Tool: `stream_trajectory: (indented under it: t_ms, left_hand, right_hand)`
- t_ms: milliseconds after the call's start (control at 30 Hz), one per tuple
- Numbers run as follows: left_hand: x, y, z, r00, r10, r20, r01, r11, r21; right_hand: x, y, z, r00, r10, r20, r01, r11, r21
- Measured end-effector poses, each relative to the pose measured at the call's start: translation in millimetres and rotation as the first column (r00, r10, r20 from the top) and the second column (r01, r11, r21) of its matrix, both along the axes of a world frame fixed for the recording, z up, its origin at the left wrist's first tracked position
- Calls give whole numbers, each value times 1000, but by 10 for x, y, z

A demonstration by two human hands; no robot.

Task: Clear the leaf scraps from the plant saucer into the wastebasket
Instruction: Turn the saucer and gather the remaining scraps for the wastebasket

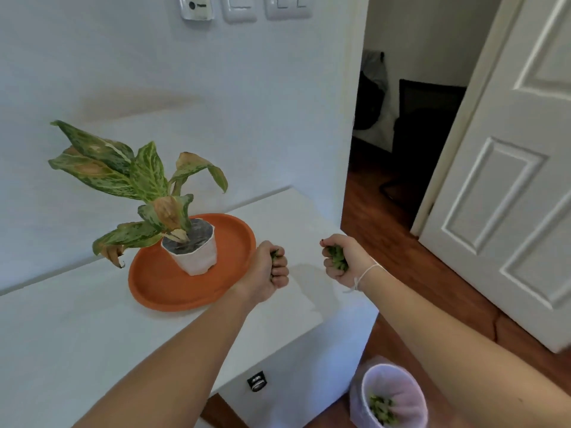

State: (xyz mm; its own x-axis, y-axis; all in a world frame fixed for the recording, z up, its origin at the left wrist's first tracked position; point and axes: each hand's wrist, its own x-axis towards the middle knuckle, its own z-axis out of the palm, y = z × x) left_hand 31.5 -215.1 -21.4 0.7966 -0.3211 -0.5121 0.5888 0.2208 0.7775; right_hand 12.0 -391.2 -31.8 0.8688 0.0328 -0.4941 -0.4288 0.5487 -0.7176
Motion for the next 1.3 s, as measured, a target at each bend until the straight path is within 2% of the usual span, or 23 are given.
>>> stream_trajectory:
  t_ms: [300, 533, 700, 867, 1000, 1100, 1200, 1300]
  left_hand:
    - [-380, -1040, -230, 936, -352, 1, 352, 934, -57]
    - [-814, -1848, -573, 833, -536, -136, 531, 844, -71]
    - [-905, -2299, -1024, 823, -493, -282, 505, 863, -33]
    - [-859, -2656, -1737, 842, -335, -422, 399, 914, 70]
    - [-825, -2860, -2507, 832, -189, -522, 341, 916, 212]
    - [-761, -3053, -3156, 836, -101, -539, 302, 905, 299]
    - [-750, -3177, -3631, 849, -99, -519, 321, 877, 358]
    - [-771, -3210, -4079, 831, -165, -531, 386, 859, 337]
  right_hand:
    - [-998, -751, -407, 938, -342, -63, 343, 939, 1]
    - [-1538, -1382, -931, 871, -462, -168, 474, 880, 37]
    - [-1705, -1782, -1515, 829, -465, -310, 494, 869, 19]
    - [-1765, -2030, -2206, 734, -466, -494, 513, 857, -47]
    - [-1707, -2141, -2922, 639, -476, -605, 548, 833, -76]
    - [-1607, -2205, -3572, 591, -479, -649, 559, 823, -98]
    - [-1532, -2215, -4117, 549, -482, -683, 576, 810, -109]
    - [-1519, -2213, -4636, 531, -435, -727, 566, 820, -78]
